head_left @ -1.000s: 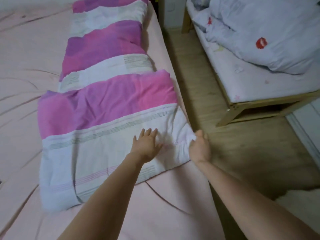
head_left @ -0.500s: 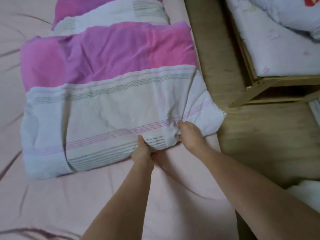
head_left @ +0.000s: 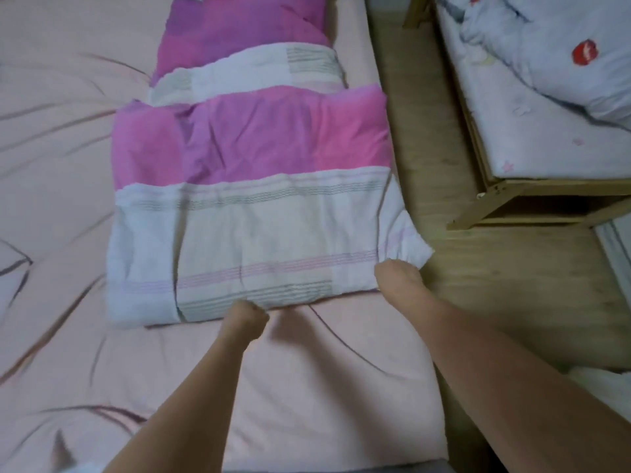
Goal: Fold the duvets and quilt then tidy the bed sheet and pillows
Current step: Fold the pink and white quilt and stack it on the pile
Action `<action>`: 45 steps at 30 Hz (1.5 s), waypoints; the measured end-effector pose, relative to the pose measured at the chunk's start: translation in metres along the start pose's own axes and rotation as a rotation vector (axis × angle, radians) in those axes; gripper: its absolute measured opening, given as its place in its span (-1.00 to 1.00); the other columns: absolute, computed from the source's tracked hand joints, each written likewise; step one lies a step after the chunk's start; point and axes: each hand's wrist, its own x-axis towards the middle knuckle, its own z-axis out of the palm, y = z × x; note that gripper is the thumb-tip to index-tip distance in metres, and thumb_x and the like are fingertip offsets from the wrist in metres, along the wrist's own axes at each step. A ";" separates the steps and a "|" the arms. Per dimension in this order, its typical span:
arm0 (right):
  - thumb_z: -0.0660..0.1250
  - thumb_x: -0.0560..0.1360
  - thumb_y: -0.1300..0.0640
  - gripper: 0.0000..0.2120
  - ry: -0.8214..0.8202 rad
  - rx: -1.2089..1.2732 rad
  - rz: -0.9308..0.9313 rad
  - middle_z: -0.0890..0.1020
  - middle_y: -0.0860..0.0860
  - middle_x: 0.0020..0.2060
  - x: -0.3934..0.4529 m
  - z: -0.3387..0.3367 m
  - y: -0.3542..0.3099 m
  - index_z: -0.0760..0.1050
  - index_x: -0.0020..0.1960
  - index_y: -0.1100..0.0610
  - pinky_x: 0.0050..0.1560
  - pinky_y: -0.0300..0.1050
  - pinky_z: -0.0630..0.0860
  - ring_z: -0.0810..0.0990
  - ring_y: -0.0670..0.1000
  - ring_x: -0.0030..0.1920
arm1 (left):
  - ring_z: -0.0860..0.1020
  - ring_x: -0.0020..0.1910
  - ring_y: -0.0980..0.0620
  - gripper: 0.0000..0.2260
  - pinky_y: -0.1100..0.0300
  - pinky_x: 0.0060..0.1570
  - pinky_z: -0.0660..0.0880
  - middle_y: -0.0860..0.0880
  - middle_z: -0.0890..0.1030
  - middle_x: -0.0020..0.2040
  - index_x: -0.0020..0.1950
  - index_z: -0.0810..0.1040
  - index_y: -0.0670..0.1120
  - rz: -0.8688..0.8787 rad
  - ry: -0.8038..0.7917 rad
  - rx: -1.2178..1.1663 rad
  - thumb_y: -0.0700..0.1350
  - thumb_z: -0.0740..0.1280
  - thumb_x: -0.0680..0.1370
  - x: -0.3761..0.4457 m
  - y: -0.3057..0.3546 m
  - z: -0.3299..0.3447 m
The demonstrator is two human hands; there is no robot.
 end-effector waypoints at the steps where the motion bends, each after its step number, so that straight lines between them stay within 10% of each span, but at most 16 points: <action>1: 0.14 0.51 0.39 -0.67 -0.030 -0.031 0.002 0.55 0.10 0.13 0.000 -0.011 -0.009 0.49 0.20 0.17 0.09 -0.03 0.49 0.54 0.14 0.18 | 0.59 0.02 -0.29 -0.73 -0.04 -0.03 0.50 -0.39 0.61 -0.02 -0.09 0.60 -0.39 -0.039 0.055 0.054 -0.16 0.30 0.55 0.000 -0.019 -0.018; 7: 0.20 0.45 0.38 -0.64 0.154 0.174 -0.371 0.40 0.11 0.12 -0.003 -0.045 -0.163 0.35 0.22 0.17 -0.10 -0.04 0.30 0.43 0.16 0.13 | 0.48 0.23 -0.27 -0.55 0.00 0.20 0.42 -0.30 0.49 0.27 0.36 0.38 -0.32 -0.196 0.404 -0.273 -0.04 0.25 0.60 0.009 -0.100 -0.122; 12: 0.29 0.43 0.25 -0.54 0.300 0.232 -0.497 0.40 0.08 0.20 -0.001 -0.032 -0.304 0.33 0.31 0.13 0.13 -0.03 0.33 0.39 0.13 0.19 | 0.41 0.27 -0.22 -0.42 -0.13 0.07 0.51 -0.15 0.36 0.38 0.49 0.24 -0.11 -0.278 0.224 -0.703 0.09 0.31 0.56 0.035 -0.154 -0.166; 15: 0.38 0.41 0.14 -0.43 0.271 0.370 -0.308 0.41 0.12 0.23 -0.002 -0.002 -0.349 0.31 0.37 0.16 0.25 -0.01 0.34 0.39 0.16 0.25 | 0.52 0.12 -0.09 -0.66 -0.09 -0.02 0.53 0.01 0.51 0.21 0.24 0.45 0.05 -0.072 0.006 -0.781 0.08 0.39 0.52 0.050 -0.168 -0.157; 22: 0.24 0.46 0.32 -0.69 0.291 0.921 0.113 0.56 0.17 -0.19 0.026 -0.004 -0.414 0.32 0.19 0.21 -0.11 0.01 0.45 0.56 0.21 -0.12 | 0.56 -0.08 -0.29 -0.70 -0.04 -0.10 0.47 -0.30 0.61 -0.13 -0.14 0.54 -0.29 0.104 0.377 -0.676 -0.13 0.15 0.63 0.110 -0.186 -0.141; 29: 0.21 0.39 0.40 -0.65 0.721 0.842 0.078 0.47 0.03 -0.14 0.007 -0.028 -0.426 0.43 0.15 0.19 -0.14 -0.09 0.40 0.48 0.06 -0.17 | 0.28 -0.47 0.15 -0.60 0.20 -0.39 0.18 0.06 0.29 -0.46 -0.38 0.19 0.02 0.731 0.231 -0.367 -0.17 0.13 0.66 0.077 -0.171 -0.233; 33: 0.20 0.39 0.32 -0.67 0.406 0.729 0.055 0.49 0.14 -0.04 -0.006 -0.028 -0.440 0.42 0.15 0.23 -0.05 0.01 0.39 0.49 0.18 -0.01 | 0.34 -0.34 -0.03 -0.67 0.16 -0.25 0.20 -0.03 0.37 -0.37 -0.32 0.24 -0.06 0.651 0.127 -0.097 -0.21 0.07 0.65 0.068 -0.182 -0.244; 37: 0.11 0.39 0.25 -0.69 0.700 0.755 0.186 0.52 0.19 -0.05 0.003 -0.051 -0.436 0.45 0.09 0.27 -0.03 0.03 0.36 0.48 0.18 -0.05 | 0.38 -0.38 0.08 -0.67 0.20 -0.35 0.16 0.08 0.38 -0.38 -0.31 0.27 0.01 0.712 0.286 -0.272 -0.23 0.10 0.64 0.047 -0.153 -0.260; 41: 0.14 0.40 0.25 -0.67 0.334 0.516 -0.028 0.48 0.23 -0.03 -0.011 -0.041 -0.437 0.43 0.13 0.30 0.01 0.04 0.39 0.47 0.22 -0.02 | 0.53 -0.05 -0.25 -0.89 0.09 -0.16 0.28 -0.26 0.58 -0.07 -0.09 0.47 -0.25 0.582 -0.001 0.172 -0.31 0.16 0.52 0.058 -0.187 -0.279; 45: 0.14 0.30 0.14 -0.41 0.463 0.460 -0.147 0.49 0.25 0.12 -0.020 -0.032 -0.451 0.39 0.30 0.34 0.21 0.07 0.40 0.46 0.23 0.10 | 0.45 -0.26 -0.17 -0.78 0.17 -0.29 0.16 -0.20 0.51 -0.27 -0.32 0.33 -0.14 0.663 0.046 0.160 -0.12 0.08 0.50 0.069 -0.180 -0.324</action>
